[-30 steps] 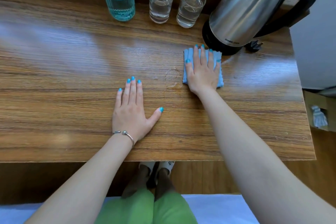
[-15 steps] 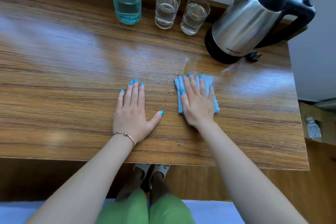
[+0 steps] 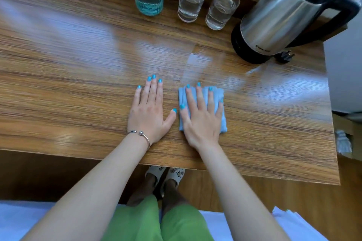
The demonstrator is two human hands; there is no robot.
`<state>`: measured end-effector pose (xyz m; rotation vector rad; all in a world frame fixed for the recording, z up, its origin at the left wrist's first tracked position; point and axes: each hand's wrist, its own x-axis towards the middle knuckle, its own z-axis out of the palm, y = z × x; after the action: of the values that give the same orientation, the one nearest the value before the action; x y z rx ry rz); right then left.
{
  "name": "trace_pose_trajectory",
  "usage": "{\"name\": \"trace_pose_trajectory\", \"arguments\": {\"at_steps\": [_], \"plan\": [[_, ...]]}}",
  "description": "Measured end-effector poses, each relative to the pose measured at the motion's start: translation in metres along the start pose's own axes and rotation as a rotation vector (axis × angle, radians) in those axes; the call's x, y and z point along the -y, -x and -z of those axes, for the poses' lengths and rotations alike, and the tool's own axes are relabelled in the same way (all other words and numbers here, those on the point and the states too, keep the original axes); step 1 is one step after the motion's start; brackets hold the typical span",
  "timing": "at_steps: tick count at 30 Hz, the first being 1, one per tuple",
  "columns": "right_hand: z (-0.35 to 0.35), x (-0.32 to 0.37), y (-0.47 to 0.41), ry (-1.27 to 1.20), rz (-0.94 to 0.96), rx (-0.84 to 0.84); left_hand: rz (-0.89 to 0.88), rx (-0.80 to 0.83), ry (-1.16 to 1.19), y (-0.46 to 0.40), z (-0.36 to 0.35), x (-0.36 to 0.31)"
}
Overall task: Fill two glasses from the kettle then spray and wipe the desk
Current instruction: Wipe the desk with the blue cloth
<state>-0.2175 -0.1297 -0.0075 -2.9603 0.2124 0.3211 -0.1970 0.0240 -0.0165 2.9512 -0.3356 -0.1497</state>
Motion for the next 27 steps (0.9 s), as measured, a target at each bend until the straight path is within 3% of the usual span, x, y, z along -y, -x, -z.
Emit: {"name": "trace_pose_trajectory", "arguments": {"at_steps": [4, 12, 17, 22, 27], "plan": [[0.000, 0.000, 0.001, 0.013, 0.002, 0.022, 0.003, 0.007, -0.003, 0.001, 0.001, 0.000], [0.022, 0.035, -0.133, -0.027, 0.001, -0.017, 0.010, 0.000, 0.014, -0.001, -0.003, 0.002], [0.012, 0.025, -0.079, -0.019, 0.092, 0.000, 0.021, -0.044, 0.150, 0.001, 0.000, 0.004], [-0.009, 0.025, 0.013, 0.025, 0.087, -0.023, 0.192, -0.073, 0.195, 0.004, 0.005, 0.006], [0.001, 0.023, -0.013, 0.041, 0.165, 0.052, 0.174, -0.044, 0.109, -0.017, 0.013, 0.028]]}}
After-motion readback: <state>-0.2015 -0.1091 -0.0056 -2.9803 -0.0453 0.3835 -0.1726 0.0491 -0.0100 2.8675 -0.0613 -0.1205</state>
